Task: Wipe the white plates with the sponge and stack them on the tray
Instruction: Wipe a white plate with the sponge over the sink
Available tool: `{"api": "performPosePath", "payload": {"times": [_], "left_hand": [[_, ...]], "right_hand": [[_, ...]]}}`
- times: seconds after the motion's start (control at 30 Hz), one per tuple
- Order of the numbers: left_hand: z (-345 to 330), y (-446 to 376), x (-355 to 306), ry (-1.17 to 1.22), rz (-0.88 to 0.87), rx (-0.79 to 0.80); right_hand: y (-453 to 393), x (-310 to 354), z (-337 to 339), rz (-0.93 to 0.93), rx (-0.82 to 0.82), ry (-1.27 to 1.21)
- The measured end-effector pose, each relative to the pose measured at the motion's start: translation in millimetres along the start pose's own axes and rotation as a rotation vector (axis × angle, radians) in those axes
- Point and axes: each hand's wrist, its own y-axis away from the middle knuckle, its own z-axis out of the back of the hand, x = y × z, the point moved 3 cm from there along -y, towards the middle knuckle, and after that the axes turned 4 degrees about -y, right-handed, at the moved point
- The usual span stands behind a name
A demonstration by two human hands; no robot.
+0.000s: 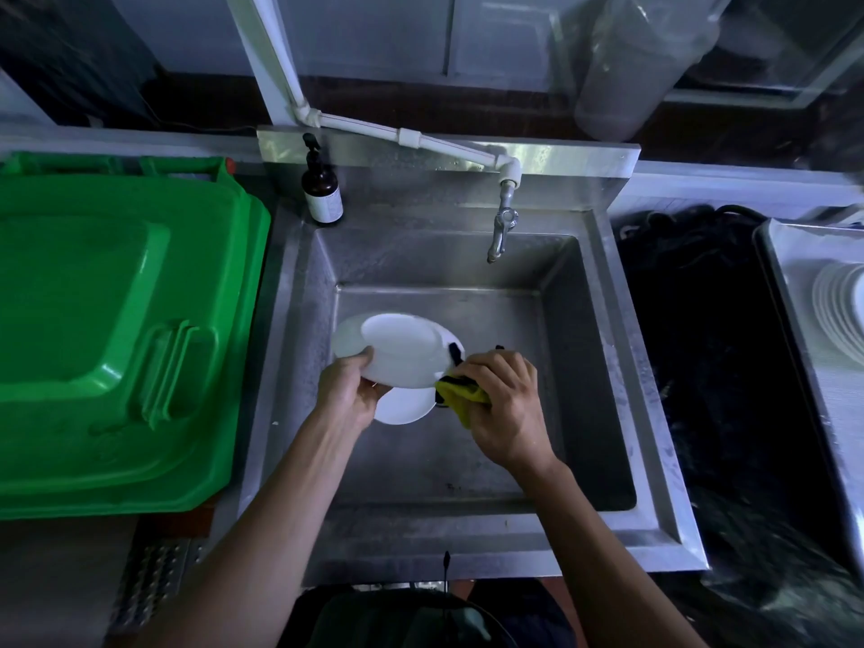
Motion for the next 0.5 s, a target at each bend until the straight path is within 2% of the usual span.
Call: {"api": "performPosePath", "payload": {"times": [0.1, 0.27, 0.4, 0.5], "left_hand": [[9.9, -3.4, 1.8, -0.029, -0.02, -0.008], [20.9, 4.0, 6.3, -0.079, -0.024, 0.066], [21.6, 14.3, 10.4, -0.109, -0.02, 0.155], [23.1, 21.0, 13.1, -0.12, -0.05, 0.214]], "right_hand": [[-3.8, 14.9, -2.4, 0.036, 0.038, -0.045], [-5.1, 28.4, -15.8, 0.04, 0.132, -0.148], [-8.8, 28.9, -28.6, -0.022, 0.207, -0.19], [-9.2, 23.9, -35.7, -0.152, 0.225, -0.275]]}}
